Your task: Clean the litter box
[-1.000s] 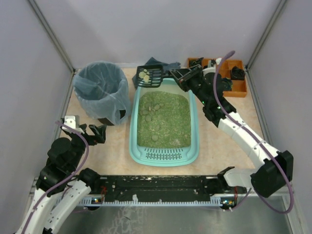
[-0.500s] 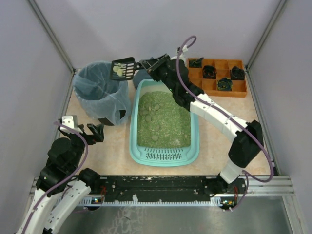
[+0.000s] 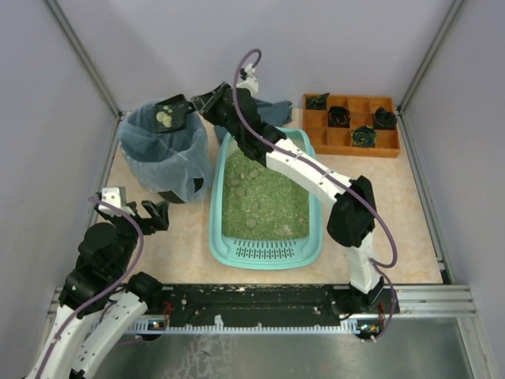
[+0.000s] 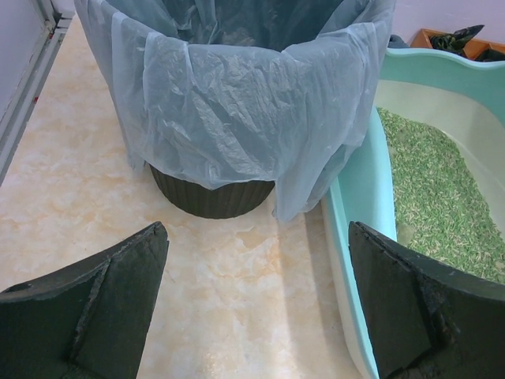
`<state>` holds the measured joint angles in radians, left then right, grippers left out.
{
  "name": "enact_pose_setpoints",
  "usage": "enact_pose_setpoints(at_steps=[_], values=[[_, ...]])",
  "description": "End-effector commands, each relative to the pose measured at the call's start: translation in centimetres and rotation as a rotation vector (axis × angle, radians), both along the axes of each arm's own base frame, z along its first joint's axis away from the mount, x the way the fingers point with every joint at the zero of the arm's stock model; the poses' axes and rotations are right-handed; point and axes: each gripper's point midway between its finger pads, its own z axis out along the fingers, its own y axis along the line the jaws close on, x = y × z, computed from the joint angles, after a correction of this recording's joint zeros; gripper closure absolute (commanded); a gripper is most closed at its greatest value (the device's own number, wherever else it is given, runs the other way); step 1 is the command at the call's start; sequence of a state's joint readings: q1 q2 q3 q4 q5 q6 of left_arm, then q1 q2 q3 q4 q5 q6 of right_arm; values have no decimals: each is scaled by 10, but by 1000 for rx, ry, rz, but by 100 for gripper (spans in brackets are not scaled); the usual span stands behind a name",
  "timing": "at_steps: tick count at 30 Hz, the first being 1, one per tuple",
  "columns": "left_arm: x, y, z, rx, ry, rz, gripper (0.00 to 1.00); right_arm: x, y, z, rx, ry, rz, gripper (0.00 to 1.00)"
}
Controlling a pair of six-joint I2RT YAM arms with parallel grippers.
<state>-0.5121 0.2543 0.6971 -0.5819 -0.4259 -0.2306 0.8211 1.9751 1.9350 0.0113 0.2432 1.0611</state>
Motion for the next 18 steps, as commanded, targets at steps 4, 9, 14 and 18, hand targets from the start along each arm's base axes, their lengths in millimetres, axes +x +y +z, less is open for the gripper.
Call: enact_pose_setpoints(at_steps=[4, 9, 14, 18], values=[[1, -1, 0, 3, -11, -10, 0, 2, 23, 28, -195, -176, -14, 100], [1, -2, 0, 8, -11, -16, 0, 4, 31, 18, -320, -247, -3, 100], [2, -5, -1, 11, -10, -29, 0, -3, 33, 23, -453, -360, 15, 100], [0, -13, 2, 18, -26, -83, 0, -13, 39, 26, -545, -457, 79, 100]])
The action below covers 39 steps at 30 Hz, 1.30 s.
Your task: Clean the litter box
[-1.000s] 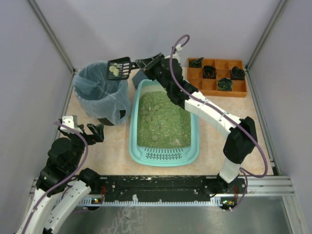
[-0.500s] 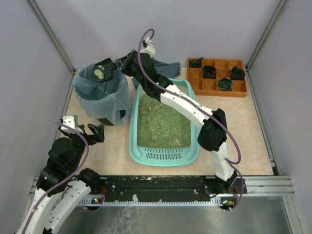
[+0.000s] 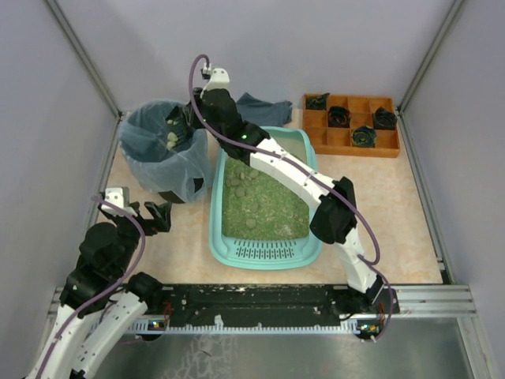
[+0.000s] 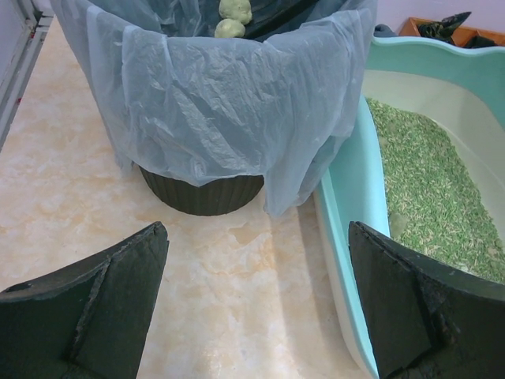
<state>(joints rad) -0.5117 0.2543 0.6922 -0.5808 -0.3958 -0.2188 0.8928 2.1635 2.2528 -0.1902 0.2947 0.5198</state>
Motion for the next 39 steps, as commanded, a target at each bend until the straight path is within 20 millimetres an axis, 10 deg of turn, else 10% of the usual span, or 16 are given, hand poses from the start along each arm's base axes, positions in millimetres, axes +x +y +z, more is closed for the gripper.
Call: enact_pose_setpoints(at_steps=[1, 23, 39], values=[[-1, -9, 5, 7, -36, -60, 0, -18, 6, 53, -62, -207, 88, 100], [-2, -10, 6, 6, -47, -68, 0, -56, -8, 133, -84, -432, 212, 100], [-2, -12, 6, 11, -52, -85, 0, -76, -119, 174, 466, -57, 11, 100]])
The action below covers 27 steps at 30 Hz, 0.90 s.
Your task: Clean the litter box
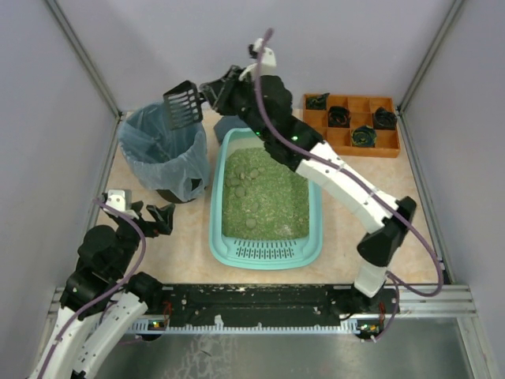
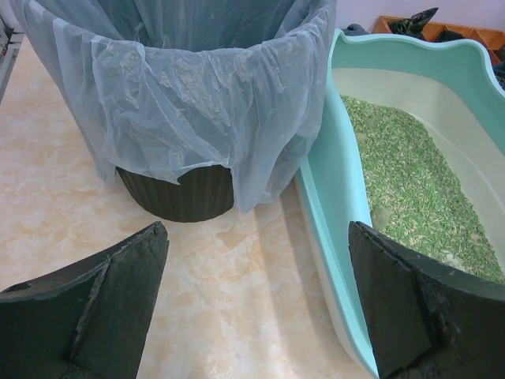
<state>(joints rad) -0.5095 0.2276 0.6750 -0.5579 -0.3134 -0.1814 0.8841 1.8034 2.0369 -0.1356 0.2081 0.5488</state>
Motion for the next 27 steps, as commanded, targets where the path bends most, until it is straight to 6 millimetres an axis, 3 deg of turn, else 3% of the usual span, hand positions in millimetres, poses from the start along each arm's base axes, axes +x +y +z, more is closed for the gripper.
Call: enact_pose_setpoints(at_steps=[1, 3, 9, 14, 20, 27], values=[[2, 0, 4, 0, -21, -1, 0, -14, -70, 55, 321, 81, -53, 100], [2, -1, 3, 1, -19, -3, 0, -15, -90, 34, 333, 123, -81, 100], [4, -5, 0, 13, -9, -23, 0, -35, -170, 1, 402, 156, -206, 100], [7, -9, -3, 25, 10, -34, 0, -52, -226, -43, 324, 199, -362, 100], [9, -16, -7, 39, 25, -68, 0, -65, -251, -109, 142, 269, -456, 100], [10, -21, -7, 45, 21, -94, 0, -68, -252, -179, -28, 370, -467, 100]])
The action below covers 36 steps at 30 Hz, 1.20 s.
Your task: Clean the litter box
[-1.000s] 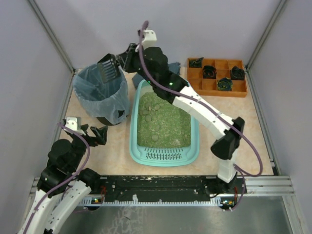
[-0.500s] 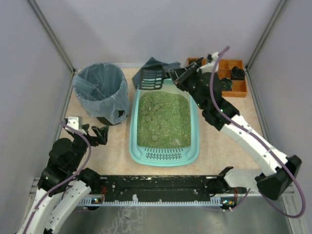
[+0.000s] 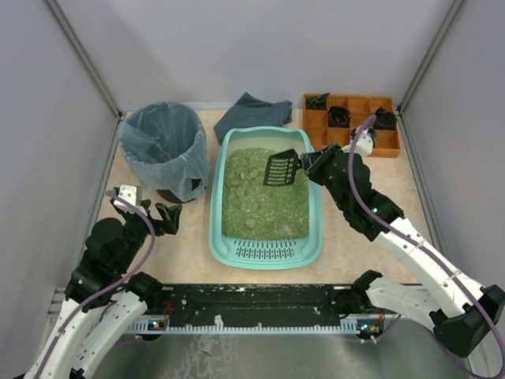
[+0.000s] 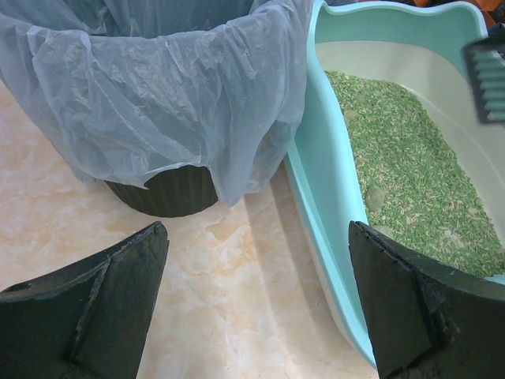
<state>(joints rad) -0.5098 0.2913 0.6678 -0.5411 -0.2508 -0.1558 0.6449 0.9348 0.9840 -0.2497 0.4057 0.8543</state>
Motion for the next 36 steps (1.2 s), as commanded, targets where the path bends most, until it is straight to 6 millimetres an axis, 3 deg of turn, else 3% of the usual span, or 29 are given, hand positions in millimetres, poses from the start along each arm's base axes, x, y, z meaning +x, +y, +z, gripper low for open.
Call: enact_pose_setpoints(at_steps=[1, 8, 22, 29, 36], values=[[3, -7, 4, 2, -23, -32, 0, 1, -4, -33, -100, 57, -5, 100], [6, -14, -1, 19, -3, -65, 0, 11, -9, -72, -215, 141, -44, 100], [5, -13, 1, 15, -8, -62, 0, 23, 13, -138, -273, 291, 0, 100], [6, -13, 0, 15, -7, -60, 0, 14, 33, -175, -242, 359, 62, 100], [7, -14, -1, 18, -1, -63, 0, -4, 77, -202, -149, 410, 101, 100]])
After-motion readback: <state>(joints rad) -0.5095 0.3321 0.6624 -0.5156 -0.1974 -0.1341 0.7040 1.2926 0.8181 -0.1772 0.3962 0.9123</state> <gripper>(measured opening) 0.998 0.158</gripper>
